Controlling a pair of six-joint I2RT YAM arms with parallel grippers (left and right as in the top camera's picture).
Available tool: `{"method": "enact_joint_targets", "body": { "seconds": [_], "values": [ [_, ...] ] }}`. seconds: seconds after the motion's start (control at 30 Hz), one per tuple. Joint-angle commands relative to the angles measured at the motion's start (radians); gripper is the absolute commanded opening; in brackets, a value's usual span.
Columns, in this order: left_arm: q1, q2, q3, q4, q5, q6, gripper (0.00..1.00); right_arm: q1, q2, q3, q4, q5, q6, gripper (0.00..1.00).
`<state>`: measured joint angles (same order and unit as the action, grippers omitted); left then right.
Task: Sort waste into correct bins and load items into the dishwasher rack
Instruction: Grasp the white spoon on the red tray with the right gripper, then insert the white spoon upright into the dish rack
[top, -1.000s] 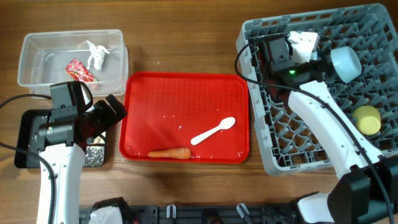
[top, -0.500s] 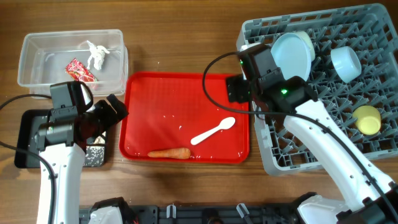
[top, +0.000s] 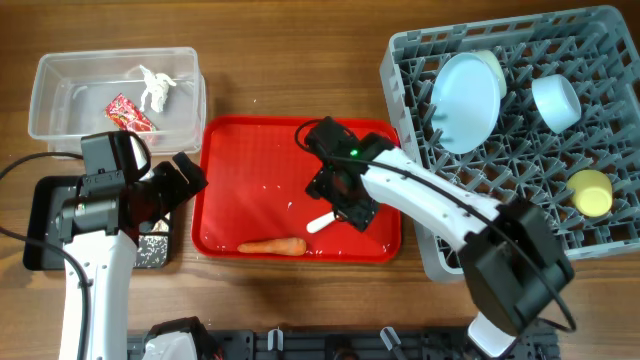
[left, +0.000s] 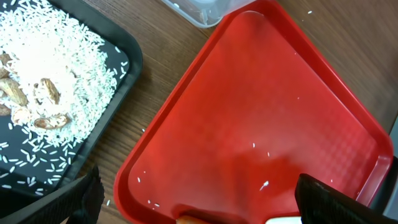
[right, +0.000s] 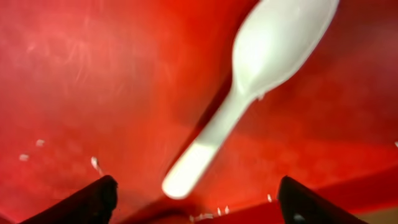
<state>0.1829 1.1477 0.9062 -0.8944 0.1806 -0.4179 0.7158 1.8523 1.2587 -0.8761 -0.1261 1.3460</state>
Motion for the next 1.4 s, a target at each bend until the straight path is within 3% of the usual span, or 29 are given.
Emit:
{"method": "enact_joint_targets", "body": {
  "seconds": [0.0,0.17,0.33,0.43,0.57,0.73,0.8,0.87,1.0,1.13,1.27,1.37],
  "values": [
    [0.004,0.005,-0.003,-0.002,0.010,-0.010,1.00,0.002,0.075,-0.004,0.030,0.029,0.072,0.86],
    [0.004,0.005,-0.003,-0.002,0.010,-0.010,1.00,0.001,0.142,-0.004,0.061,0.106,0.098,0.85],
    [0.004,0.005,-0.003,-0.002,0.010,-0.009,1.00,-0.004,0.142,-0.004,0.061,0.172,0.094,0.55],
    [0.004,0.005,-0.003,-0.002,0.010,-0.010,1.00,-0.007,0.142,-0.004,0.060,0.171,0.093,0.29],
    [0.004,0.005,-0.003,-0.002,0.010,-0.010,1.00,-0.007,0.141,-0.004,0.055,0.172,0.086,0.13],
    [0.004,0.005,-0.003,-0.002,0.010,-0.010,1.00,-0.024,0.104,0.009,0.060,0.175,-0.132,0.04],
    [0.004,0.005,-0.003,-0.002,0.009,-0.010,1.00,-0.055,0.045,0.036,0.052,0.183,-0.333,0.04],
    [0.004,0.005,-0.003,-0.002,0.009,-0.009,1.00,-0.108,-0.099,0.041,0.050,0.182,-0.608,0.04],
    [0.004,0.005,-0.003,-0.001,0.009,-0.010,1.00,-0.205,-0.372,0.041,0.014,0.184,-1.006,0.04],
    [0.004,0.005,-0.003,-0.002,0.010,-0.010,1.00,-0.343,-0.516,0.041,-0.110,0.317,-1.162,0.04],
    [0.004,0.005,-0.003,-0.002,0.010,-0.010,1.00,-0.471,-0.458,-0.023,-0.160,0.328,-1.374,0.04],
    [0.004,0.005,-0.003,-0.002,0.010,-0.010,1.00,-0.484,-0.379,-0.079,-0.154,0.301,-1.368,0.04]
  ]
}}
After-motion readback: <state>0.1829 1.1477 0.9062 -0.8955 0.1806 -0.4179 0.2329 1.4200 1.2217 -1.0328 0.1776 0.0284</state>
